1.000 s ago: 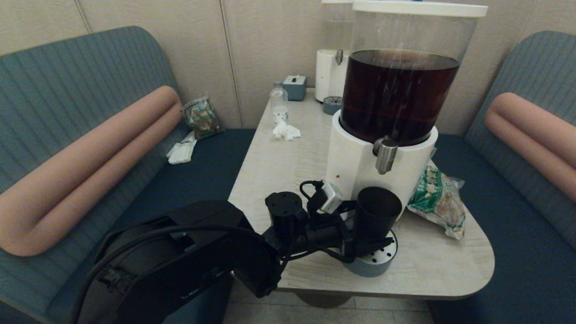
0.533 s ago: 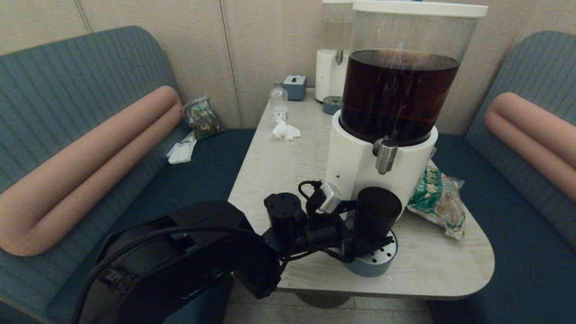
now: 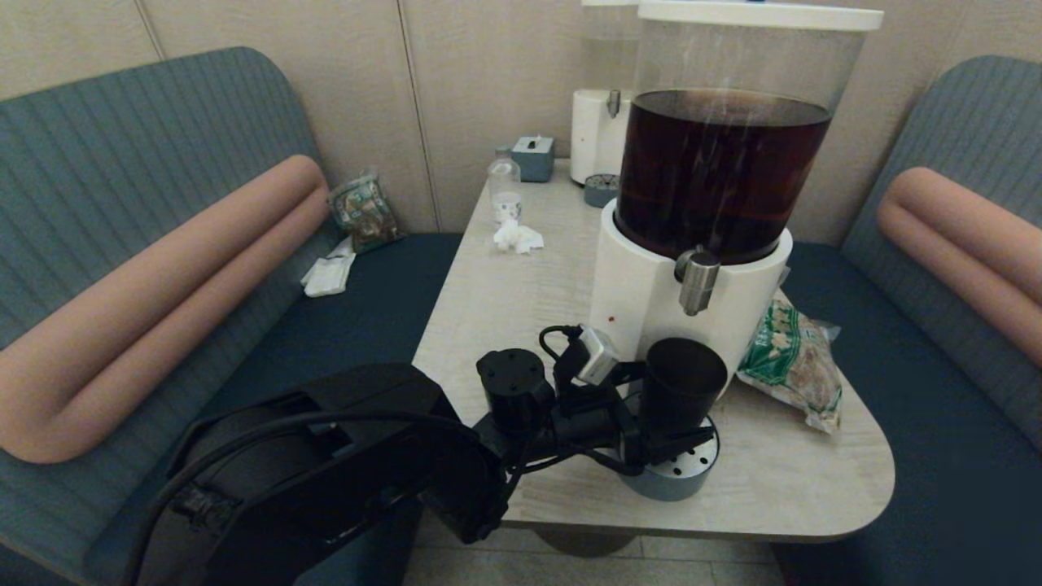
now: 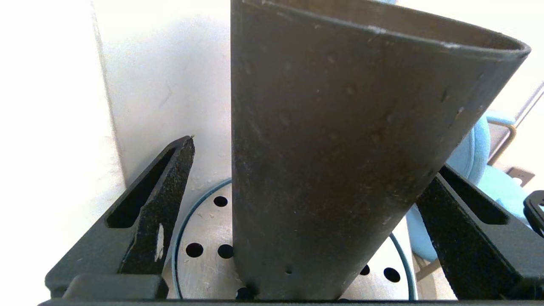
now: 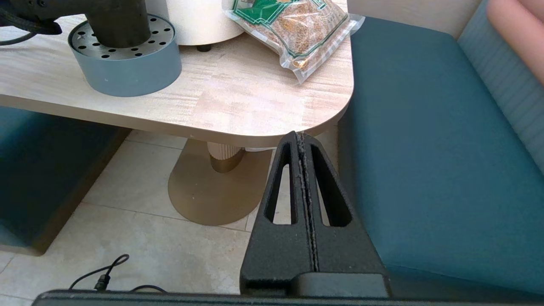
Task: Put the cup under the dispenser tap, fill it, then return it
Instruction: Place the cup next to the water dispenser
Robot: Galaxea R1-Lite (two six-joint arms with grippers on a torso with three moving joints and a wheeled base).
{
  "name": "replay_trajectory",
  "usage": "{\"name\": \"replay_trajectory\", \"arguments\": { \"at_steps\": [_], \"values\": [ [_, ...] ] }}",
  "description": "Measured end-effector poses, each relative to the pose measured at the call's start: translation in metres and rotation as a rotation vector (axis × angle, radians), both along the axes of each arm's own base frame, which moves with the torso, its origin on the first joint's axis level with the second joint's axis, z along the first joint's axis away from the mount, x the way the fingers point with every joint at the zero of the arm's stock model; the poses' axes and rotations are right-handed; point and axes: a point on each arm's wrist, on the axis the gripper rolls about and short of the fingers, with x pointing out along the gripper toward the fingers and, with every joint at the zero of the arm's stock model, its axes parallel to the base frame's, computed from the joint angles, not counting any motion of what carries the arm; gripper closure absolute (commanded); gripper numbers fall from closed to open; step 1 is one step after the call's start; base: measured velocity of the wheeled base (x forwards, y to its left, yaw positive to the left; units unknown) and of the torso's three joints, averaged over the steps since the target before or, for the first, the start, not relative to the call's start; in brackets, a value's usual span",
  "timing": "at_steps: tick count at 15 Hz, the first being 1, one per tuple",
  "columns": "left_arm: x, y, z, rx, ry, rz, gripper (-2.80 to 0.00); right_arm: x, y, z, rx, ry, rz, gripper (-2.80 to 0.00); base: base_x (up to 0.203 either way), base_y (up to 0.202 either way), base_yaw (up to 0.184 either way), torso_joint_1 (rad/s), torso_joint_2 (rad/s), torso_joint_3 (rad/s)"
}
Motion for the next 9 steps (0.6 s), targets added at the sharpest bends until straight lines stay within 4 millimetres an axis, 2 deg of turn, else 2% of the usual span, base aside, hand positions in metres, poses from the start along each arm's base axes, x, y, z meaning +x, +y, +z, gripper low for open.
{"name": "replay_trajectory", "arguments": {
  "at_steps": [9],
  "values": [
    [-0.0010, -0.0001, 0.0008, -0.005, -0.003, -0.001, -2.80, 0.0000, 0.0000, 0.0000, 0.000, 0.000, 0.000, 0.00, 0.000, 0.000, 0.000, 0.000, 0.00, 0.000]
  ]
}}
